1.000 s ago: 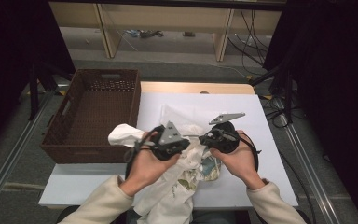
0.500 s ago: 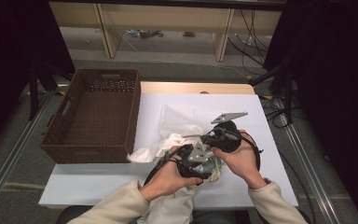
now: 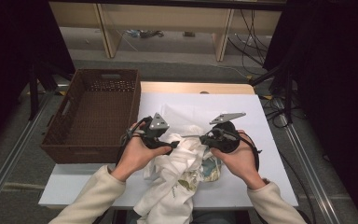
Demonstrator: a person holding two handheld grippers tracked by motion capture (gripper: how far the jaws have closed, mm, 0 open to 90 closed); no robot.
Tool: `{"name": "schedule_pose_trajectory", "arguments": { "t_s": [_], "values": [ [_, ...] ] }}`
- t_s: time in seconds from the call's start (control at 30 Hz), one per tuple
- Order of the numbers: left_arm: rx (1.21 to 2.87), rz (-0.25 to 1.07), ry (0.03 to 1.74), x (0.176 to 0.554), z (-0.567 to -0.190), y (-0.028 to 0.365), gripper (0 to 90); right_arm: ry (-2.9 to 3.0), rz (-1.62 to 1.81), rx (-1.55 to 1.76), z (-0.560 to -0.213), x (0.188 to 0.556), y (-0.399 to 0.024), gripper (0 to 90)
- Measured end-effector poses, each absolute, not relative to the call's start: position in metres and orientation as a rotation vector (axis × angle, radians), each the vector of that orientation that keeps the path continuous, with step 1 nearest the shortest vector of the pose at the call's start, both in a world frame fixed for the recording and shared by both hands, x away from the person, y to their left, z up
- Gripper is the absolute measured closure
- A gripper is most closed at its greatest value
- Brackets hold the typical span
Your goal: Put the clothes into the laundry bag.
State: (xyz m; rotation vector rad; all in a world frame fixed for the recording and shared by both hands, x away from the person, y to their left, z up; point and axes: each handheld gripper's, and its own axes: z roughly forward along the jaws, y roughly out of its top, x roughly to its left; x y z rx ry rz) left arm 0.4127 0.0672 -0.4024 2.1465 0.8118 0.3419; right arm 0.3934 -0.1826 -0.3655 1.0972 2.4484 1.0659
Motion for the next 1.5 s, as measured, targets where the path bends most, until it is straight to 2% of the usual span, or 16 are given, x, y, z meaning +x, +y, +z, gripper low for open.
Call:
{"name": "schedule_pose_trajectory", "arguments": {
  "t_s": [0.13, 0.23, 0.3, 0.37, 0.57, 0.73, 0.9, 1.0, 1.2, 1.27, 1.4, 1.5],
  "values": [
    [2.119, 0.214, 0.878, 0.424, -0.424, 0.066, 32.2, 2.460, 1.065, 1.127, -0.366, 0.393, -0.181, 90.0],
    [2.157, 0.223, 0.864, 0.423, -0.430, 0.057, 47.1, 2.461, 1.051, 1.123, -0.367, 0.393, -0.179, 90.0],
    [2.191, 0.249, 0.851, 0.419, -0.427, 0.051, 66.4, 2.458, 1.052, 1.127, -0.367, 0.392, -0.178, 90.0],
    [2.197, 0.296, 0.839, 0.411, -0.421, 0.046, 72.2, 2.440, 1.066, 1.111, -0.368, 0.393, -0.177, 90.0],
    [2.208, 0.329, 0.710, 0.391, -0.408, 0.024, 73.7, 2.439, 1.076, 1.116, -0.363, 0.392, -0.173, 90.0],
    [2.233, 0.368, 0.696, 0.404, -0.423, 0.009, 73.7, 2.466, 1.087, 1.110, -0.365, 0.387, -0.167, 90.0],
    [2.216, 0.384, 0.726, 0.422, -0.438, 0.008, 72.1, 2.524, 1.083, 1.054, -0.366, 0.383, -0.161, 90.0],
    [2.200, 0.388, 0.708, 0.421, -0.437, 0.013, 65.0, 2.532, 1.087, 1.048, -0.367, 0.384, -0.163, 90.0],
    [2.142, 0.372, 0.650, 0.390, -0.408, 0.035, 36.0, 2.513, 1.072, 1.062, -0.365, 0.386, -0.170, 90.0],
    [2.148, 0.392, 0.629, 0.383, -0.402, 0.043, 33.9, 2.490, 1.054, 1.062, -0.363, 0.387, -0.173, 90.0],
    [2.183, 0.327, 0.701, 0.385, -0.412, 0.060, 26.9, 2.492, 1.075, 1.076, -0.362, 0.388, -0.174, 90.0],
    [2.219, 0.249, 0.733, 0.395, -0.433, 0.059, 28.2, 2.461, 1.064, 1.075, -0.363, 0.388, -0.172, 90.0]
  ]
}}
